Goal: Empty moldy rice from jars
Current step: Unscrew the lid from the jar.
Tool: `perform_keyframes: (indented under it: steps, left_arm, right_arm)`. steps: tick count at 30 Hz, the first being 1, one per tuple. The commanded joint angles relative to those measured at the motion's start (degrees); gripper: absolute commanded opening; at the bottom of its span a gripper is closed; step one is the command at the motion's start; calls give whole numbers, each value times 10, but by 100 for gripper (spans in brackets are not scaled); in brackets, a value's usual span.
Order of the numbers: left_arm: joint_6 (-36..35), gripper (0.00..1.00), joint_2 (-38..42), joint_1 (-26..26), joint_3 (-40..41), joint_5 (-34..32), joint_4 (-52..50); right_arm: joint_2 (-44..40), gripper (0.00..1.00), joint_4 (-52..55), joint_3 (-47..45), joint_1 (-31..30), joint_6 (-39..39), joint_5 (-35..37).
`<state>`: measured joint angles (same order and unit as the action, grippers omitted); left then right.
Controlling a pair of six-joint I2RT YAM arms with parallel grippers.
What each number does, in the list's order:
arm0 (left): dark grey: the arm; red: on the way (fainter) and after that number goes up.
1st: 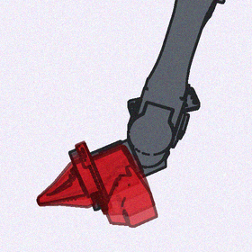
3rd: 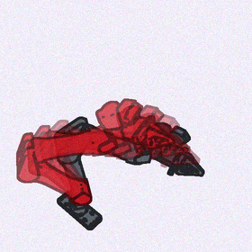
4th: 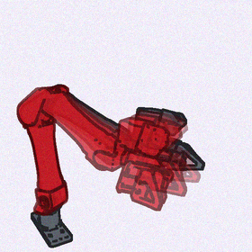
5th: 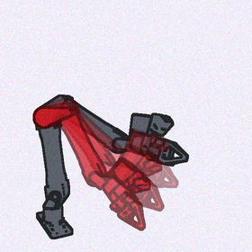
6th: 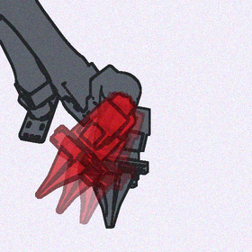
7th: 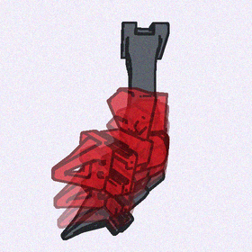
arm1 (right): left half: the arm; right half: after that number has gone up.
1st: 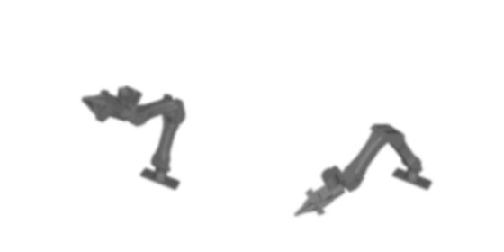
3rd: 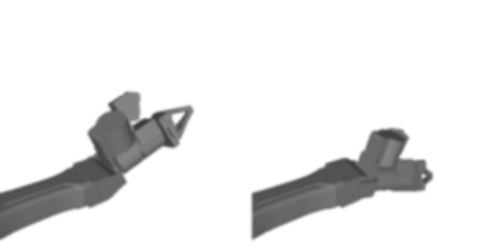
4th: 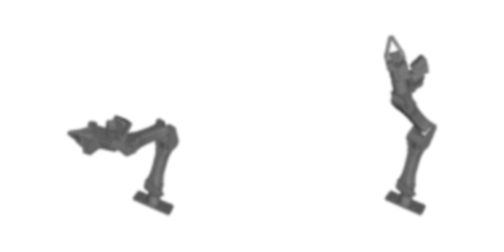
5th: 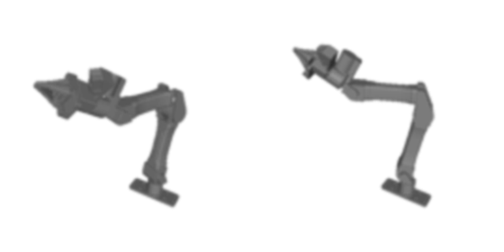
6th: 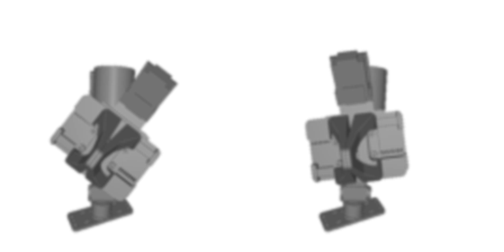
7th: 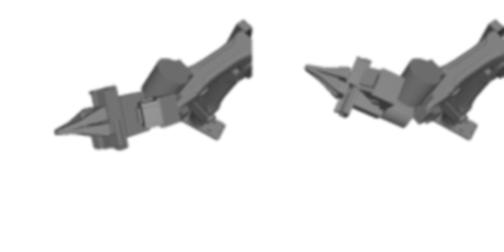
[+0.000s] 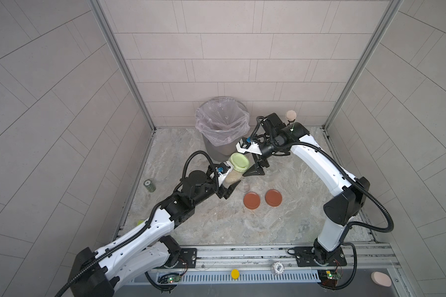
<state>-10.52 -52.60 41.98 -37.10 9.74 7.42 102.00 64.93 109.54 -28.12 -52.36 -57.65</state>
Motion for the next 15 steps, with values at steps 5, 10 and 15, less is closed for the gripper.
perform_keyframes:
  steps: [5,10,15]
  left_arm:
    - [-18,10,25,1,-3,-26,74]
    - [-20,9,24,1,8,-40,103]
    - [-27,9,15,1,7,-42,116]
  right_arm:
    - [-129,100,-123,-110,15,128,35]
    - [-212,100,-231,-196,15,333,71]
    - [-214,100,-195,-148,16,549,181]
